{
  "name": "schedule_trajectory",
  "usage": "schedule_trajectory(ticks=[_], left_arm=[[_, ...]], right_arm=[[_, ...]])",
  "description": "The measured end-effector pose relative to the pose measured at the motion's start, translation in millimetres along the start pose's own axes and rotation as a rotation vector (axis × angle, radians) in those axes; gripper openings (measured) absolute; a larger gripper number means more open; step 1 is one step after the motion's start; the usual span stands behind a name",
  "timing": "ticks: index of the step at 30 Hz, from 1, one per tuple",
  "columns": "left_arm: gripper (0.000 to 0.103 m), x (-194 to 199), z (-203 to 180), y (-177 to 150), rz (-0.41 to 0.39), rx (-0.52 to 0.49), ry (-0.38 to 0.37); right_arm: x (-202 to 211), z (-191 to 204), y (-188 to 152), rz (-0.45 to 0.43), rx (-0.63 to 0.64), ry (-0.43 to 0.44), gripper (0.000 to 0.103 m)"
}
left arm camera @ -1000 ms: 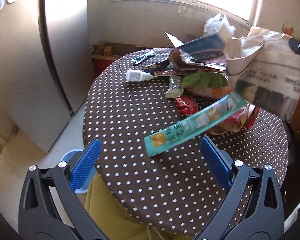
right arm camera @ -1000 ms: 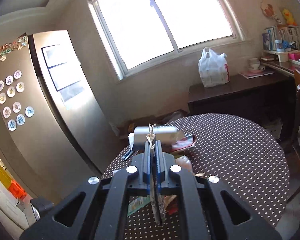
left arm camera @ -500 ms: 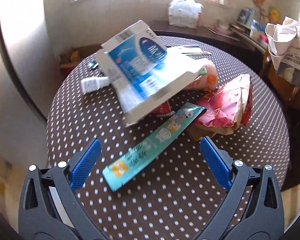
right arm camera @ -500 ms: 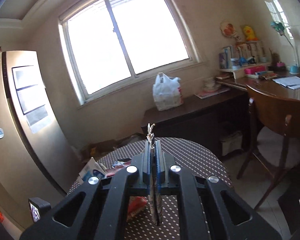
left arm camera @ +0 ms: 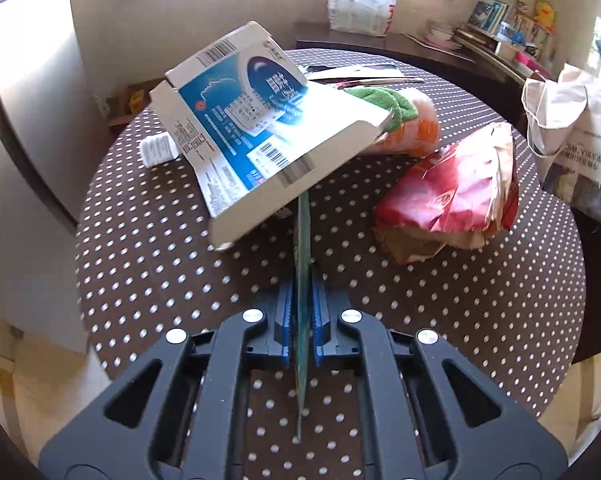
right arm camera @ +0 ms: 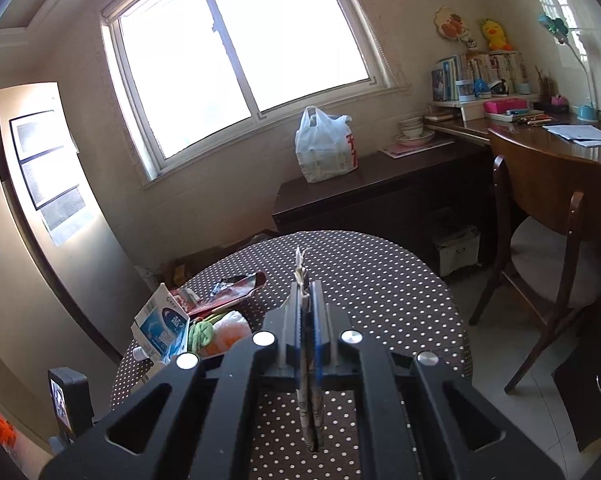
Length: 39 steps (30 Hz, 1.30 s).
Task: Collect trash
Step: 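Lift the teal tube with the right tool away from the table, then carry the tube over the blue wastebasket and open the right tool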
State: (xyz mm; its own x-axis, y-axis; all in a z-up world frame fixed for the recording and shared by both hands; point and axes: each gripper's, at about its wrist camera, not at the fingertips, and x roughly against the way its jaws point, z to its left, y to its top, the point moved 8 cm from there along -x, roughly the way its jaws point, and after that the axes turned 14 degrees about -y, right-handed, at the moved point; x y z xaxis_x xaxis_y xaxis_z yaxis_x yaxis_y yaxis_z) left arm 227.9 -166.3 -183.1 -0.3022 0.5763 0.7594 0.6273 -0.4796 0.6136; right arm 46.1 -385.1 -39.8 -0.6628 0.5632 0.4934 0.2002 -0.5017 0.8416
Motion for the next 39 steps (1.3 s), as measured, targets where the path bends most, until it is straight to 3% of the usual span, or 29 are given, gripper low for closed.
schedule_trajectory(ticks=[11, 17, 25, 32, 39], left_arm=[[0.008, 43, -24, -12, -0.078, 0.021, -0.017], [0.008, 80, -35, -6, -0.149, 0.001, 0.028], [0.008, 119, -34, 1, -0.240, 0.019, 0.086], [0.008, 161, -17, -4, -0.329, 0.055, 0.165], [0.008, 197, 29, -25, -0.376, 0.162, 0.283]], right_arm=[[9, 23, 13, -0.039, 0.021, 0.090, 0.005], [28, 45, 27, -0.100, 0.041, 0.178, 0.005], [45, 77, 33, -0.114, 0.062, 0.300, 0.005], [63, 132, 28, -0.100, 0.123, 0.440, 0.005], [76, 214, -4, -0.013, 0.220, 0.614, 0.005]])
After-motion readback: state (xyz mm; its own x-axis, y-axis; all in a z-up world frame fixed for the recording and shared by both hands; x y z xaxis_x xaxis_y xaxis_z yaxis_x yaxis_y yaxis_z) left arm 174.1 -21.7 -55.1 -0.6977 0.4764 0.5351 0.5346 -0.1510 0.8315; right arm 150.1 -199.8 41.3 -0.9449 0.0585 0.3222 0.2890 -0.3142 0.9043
